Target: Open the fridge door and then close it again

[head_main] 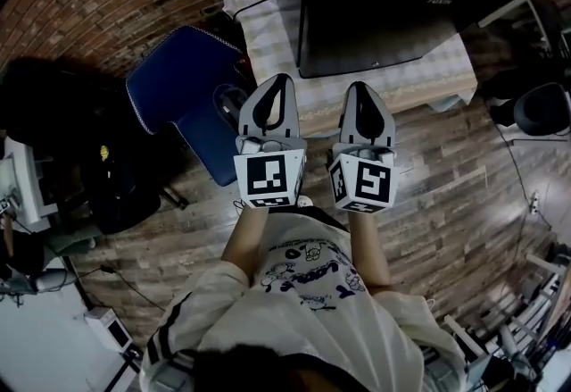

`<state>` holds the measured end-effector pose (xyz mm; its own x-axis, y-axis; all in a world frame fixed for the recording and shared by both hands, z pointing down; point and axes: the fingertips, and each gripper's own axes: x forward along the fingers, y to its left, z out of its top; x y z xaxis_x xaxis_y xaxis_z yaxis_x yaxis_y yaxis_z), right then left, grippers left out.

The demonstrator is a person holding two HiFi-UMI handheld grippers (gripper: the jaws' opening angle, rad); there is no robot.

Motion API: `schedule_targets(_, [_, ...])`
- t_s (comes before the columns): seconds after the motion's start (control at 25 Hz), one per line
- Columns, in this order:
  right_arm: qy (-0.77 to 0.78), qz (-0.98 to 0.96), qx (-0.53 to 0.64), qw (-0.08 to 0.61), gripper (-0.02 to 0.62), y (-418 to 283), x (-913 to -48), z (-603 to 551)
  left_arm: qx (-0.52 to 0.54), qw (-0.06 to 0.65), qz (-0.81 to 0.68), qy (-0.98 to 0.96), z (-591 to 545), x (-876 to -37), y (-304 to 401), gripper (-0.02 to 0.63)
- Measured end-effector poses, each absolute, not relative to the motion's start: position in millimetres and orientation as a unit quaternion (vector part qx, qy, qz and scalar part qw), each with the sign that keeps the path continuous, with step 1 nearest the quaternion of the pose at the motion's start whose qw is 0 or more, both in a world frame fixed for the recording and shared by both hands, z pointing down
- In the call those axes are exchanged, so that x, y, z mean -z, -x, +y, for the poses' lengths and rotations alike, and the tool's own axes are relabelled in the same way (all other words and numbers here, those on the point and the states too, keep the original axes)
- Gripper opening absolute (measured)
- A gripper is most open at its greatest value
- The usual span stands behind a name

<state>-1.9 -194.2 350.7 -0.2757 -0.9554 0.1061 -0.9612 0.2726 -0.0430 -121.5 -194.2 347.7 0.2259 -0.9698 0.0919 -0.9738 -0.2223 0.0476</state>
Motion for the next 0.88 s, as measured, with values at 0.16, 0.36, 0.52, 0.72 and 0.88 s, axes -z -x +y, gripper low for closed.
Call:
schedule_targets(0.16, [-0.609,-0.791,-0.051,0.033,0.034,3,-353,-216,-0.016,0.062,-0.598,-0.799,-220,-354,117,0.018])
schedule_targets(0.36, [-0.623,-0.78,-0.056,0.037,0.034,1,-360,-234,-0.032,0.067,-0.573,-0.816,-242,-366,112,0.02])
schedule_targets(0.52, [-0.632,-0.771,-0.062,0.043,0.034,-1,-366,-245,-0.042,0.079,-0.554,-0.828,-256,-377,109,0.087])
schedule_targets(0.72, [-0.642,-0.762,-0.069,0.052,0.034,-2,-375,-256,-0.049,0.086,-0.528,-0.843,-272,-387,105,0.121])
schedule_targets(0.88, [-0.648,-0.756,-0.073,0.059,0.034,-3,-380,-263,-0.054,0.088,-0.505,-0.857,-283,-392,98,0.15])
